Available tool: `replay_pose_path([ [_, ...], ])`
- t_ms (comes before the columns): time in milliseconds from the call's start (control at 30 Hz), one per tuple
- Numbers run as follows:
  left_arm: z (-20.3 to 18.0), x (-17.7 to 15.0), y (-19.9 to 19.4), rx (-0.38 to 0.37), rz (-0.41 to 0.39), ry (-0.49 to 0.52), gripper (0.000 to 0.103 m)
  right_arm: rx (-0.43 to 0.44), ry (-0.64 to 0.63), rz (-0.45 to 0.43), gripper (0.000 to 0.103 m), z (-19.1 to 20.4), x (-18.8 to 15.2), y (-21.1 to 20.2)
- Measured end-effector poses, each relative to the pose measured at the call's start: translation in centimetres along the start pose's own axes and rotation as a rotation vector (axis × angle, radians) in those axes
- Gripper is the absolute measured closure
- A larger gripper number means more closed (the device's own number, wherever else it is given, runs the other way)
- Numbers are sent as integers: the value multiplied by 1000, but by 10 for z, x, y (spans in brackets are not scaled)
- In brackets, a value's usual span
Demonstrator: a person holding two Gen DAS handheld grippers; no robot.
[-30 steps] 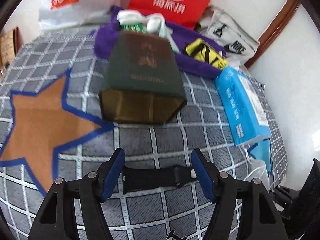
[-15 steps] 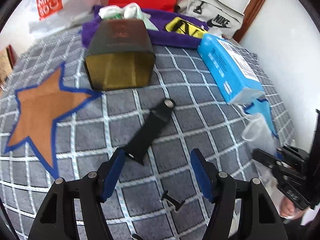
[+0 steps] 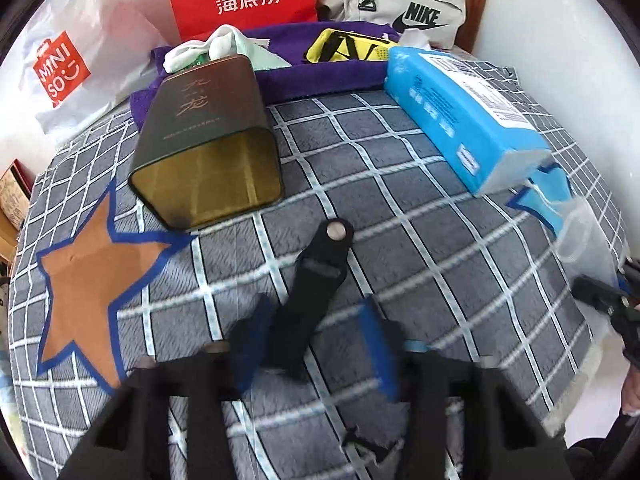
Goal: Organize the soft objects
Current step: 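Grasp the black strap with the left gripper while the right gripper lifts the mesh bag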
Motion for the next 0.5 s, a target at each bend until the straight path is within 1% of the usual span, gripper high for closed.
replay_pose_path([
  [33, 0, -3, -3, 14, 0, -3, 82, -1, 3, -1, 91, -1, 0, 0],
  [67, -1, -6, -4, 14, 2, -1, 82, 1, 6, -1, 91, -2, 0, 0],
  [167, -1, -12, -5, -4, 3, -12, 81, 17, 10, -3, 91, -2, 1, 1],
  [233, 2, -11, -4, -31, 10, -40, 80, 23, 7, -2, 91, -1, 2, 2],
  [267, 2, -10, -3, -42, 12, -45, 77, 24, 4, 1, 91, 0, 1, 3],
  [300, 1, -8, -3, -61, 14, -46, 68, 24, 2, 3, 91, 1, 1, 4],
  [333, -1, -6, -2, -74, 10, -43, 62, 25, 0, 4, 91, 2, 1, 4],
  [367, -3, -5, 0, -64, 3, -41, 62, 26, 0, 5, 91, 3, 1, 4],
  [433, -8, -4, 2, -9, -14, -28, 61, 28, 2, 4, 91, 3, 1, 4],
  [500, -9, -4, 2, 3, -19, -37, 64, 23, 8, 5, 91, 2, 0, 3],
])
Point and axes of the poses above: each gripper's, at about its wrist camera, not at the fingertips, and y roughly the way its jaws point, z to its left, x to its top, the point moved 4 cm from there along y, roughly the way its jaws point, and after that the axes turned 13 degrees about z, right-handed, at the moved point
